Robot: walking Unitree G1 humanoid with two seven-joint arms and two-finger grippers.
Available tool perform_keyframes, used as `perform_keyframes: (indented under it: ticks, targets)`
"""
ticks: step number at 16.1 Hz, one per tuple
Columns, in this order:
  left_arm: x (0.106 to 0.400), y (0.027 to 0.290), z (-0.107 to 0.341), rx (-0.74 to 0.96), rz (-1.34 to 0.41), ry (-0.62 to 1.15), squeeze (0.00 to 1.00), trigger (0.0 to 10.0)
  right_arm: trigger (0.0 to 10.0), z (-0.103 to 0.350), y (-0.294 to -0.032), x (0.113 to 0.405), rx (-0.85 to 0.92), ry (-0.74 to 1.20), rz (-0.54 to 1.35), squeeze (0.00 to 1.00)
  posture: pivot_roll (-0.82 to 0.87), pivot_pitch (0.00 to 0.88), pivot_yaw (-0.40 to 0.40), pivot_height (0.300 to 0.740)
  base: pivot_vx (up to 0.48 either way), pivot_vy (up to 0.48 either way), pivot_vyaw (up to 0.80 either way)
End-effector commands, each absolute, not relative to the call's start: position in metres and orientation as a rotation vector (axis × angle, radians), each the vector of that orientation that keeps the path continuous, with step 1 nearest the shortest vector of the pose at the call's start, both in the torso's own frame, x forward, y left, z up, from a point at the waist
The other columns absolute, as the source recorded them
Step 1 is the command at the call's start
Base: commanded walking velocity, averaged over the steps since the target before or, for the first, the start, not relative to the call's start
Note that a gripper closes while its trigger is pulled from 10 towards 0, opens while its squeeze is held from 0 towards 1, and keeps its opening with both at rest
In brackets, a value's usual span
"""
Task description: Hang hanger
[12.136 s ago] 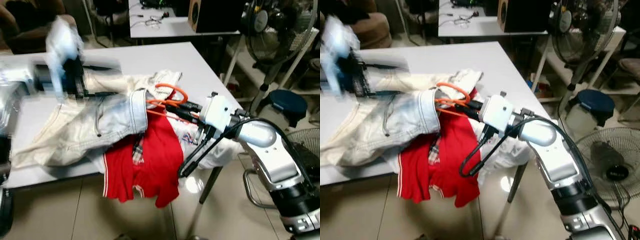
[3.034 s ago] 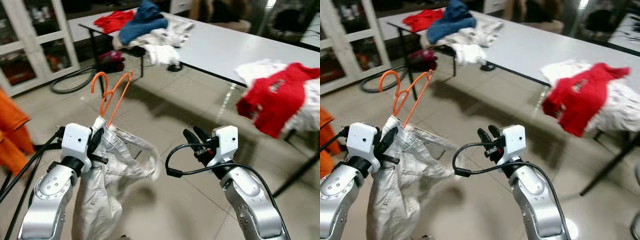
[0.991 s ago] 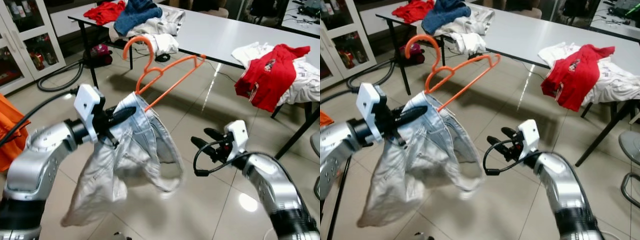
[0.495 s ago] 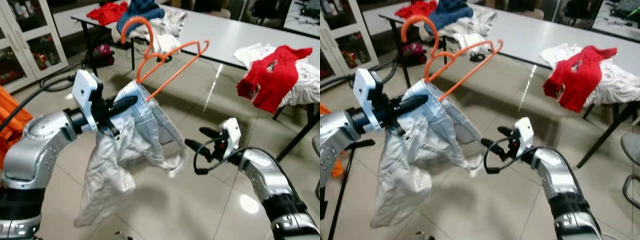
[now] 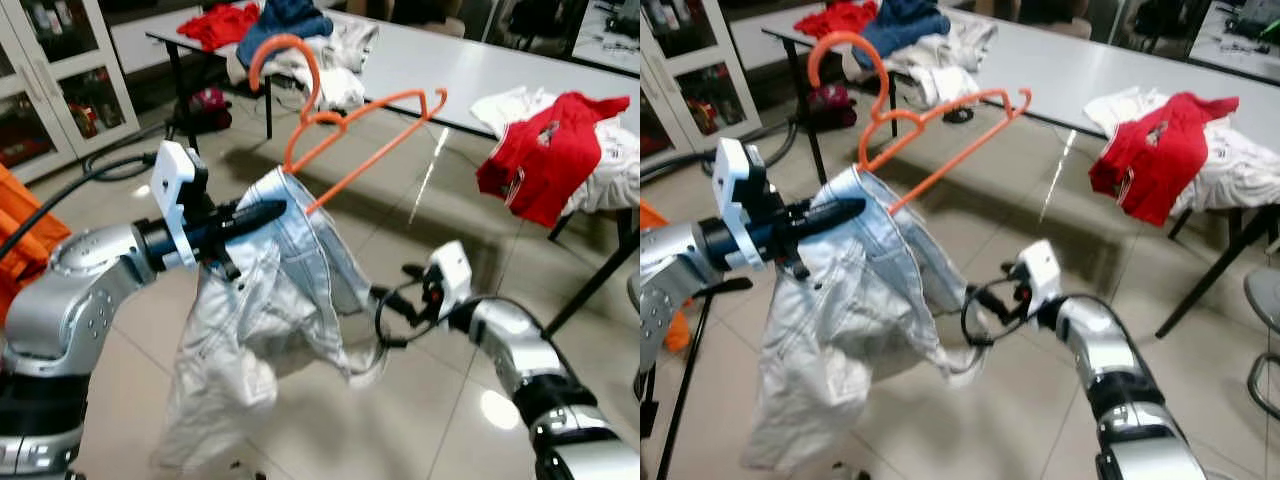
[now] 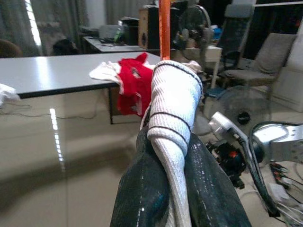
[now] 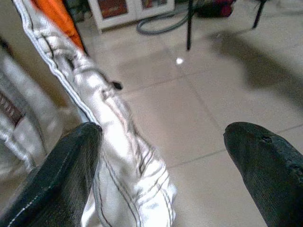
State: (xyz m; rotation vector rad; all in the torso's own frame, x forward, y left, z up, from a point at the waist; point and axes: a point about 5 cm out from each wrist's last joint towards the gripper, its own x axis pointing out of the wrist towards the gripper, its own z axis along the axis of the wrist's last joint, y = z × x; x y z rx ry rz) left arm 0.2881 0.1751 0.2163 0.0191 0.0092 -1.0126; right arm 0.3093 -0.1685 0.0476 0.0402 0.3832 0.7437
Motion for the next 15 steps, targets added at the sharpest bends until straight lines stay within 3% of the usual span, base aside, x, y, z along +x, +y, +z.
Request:
perform_keyframes:
  ticks: [1,9,15]
  targets:
    - [0.288,0.169,0.235,0.036,-1.070,-0.084,0.00,10.0,10.0,0.046,-0.168,0.308,0.040,0.403,0.759,0.00,-0.10,0.000,-0.042,0.740,0.000,0.000,0.00]
    - [0.287,0.161,0.229,0.045,-1.083,-0.086,0.00,10.0,10.0,0.036,-0.154,0.293,0.167,0.353,0.824,0.00,-0.09,0.000,-0.031,0.740,0.000,0.000,0.00]
    - [0.275,0.156,0.245,-0.008,-1.151,-0.116,0.00,10.0,10.0,0.006,-0.160,0.281,0.072,0.544,0.706,0.00,-0.09,0.000,-0.031,0.740,0.000,0.000,0.00]
